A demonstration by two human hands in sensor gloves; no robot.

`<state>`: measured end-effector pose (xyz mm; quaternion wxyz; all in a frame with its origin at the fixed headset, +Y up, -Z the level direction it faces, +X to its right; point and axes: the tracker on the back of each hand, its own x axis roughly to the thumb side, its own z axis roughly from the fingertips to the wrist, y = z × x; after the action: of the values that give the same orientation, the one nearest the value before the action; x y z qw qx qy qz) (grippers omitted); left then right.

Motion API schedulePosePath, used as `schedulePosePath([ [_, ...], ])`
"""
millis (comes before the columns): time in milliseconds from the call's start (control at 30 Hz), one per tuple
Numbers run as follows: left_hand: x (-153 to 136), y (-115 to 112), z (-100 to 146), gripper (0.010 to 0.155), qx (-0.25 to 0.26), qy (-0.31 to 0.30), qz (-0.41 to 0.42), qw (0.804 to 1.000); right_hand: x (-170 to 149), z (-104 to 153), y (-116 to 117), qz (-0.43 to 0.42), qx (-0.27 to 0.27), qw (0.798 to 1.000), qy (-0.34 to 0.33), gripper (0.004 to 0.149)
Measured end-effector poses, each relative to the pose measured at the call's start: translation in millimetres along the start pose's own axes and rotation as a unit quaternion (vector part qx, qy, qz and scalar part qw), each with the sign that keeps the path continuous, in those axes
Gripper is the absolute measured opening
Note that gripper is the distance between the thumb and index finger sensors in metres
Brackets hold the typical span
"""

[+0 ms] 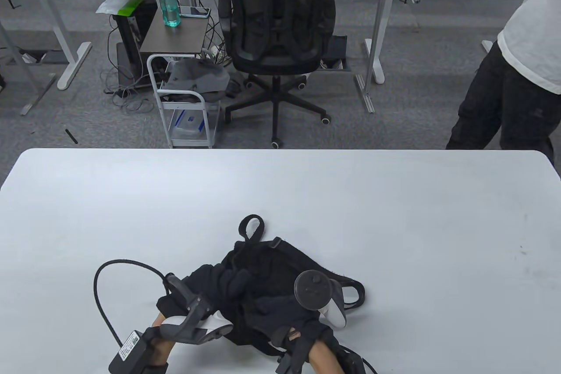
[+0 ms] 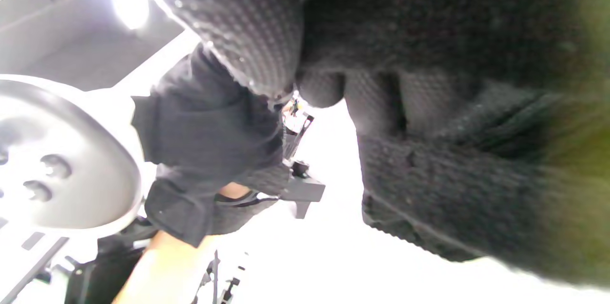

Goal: Pull shoulder strap to tighten

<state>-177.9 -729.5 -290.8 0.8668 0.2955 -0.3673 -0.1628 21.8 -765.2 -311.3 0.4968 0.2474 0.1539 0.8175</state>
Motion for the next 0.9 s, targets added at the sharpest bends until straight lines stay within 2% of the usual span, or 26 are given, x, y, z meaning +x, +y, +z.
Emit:
schedulePosePath([
  [133, 10, 12, 0, 0.065, 0.026, -0.012, 0.039, 0.999, -2, 0, -2, -0.018, -0.044, 0.999, -0.002, 0.056],
  [200, 20, 18, -3, 0.065, 0.039, -0.028, 0.038, 0.998, -2, 0, 1, -0.024, -0.047, 0.999, -0.004, 0.051],
  [300, 26, 15, -5, 0.065, 0.031, -0.045, 0.012, 0.998, 0, 0, 2, -0.018, -0.048, 0.999, -0.005, 0.045],
  [433, 20, 7, -4, 0.065, 0.020, -0.037, 0.045, 0.998, -1, -3, 3, -0.008, -0.044, 0.999, -0.002, 0.042],
  [767, -9, -14, 2, 0.066, -0.031, 0.019, 0.045, 0.998, -3, -6, 8, -0.007, -0.004, 1.000, 0.013, 0.042],
  [900, -5, -7, 1, 0.065, -0.028, 0.017, 0.017, 0.999, -5, -3, 4, 0.000, -0.034, 0.999, 0.017, 0.045],
])
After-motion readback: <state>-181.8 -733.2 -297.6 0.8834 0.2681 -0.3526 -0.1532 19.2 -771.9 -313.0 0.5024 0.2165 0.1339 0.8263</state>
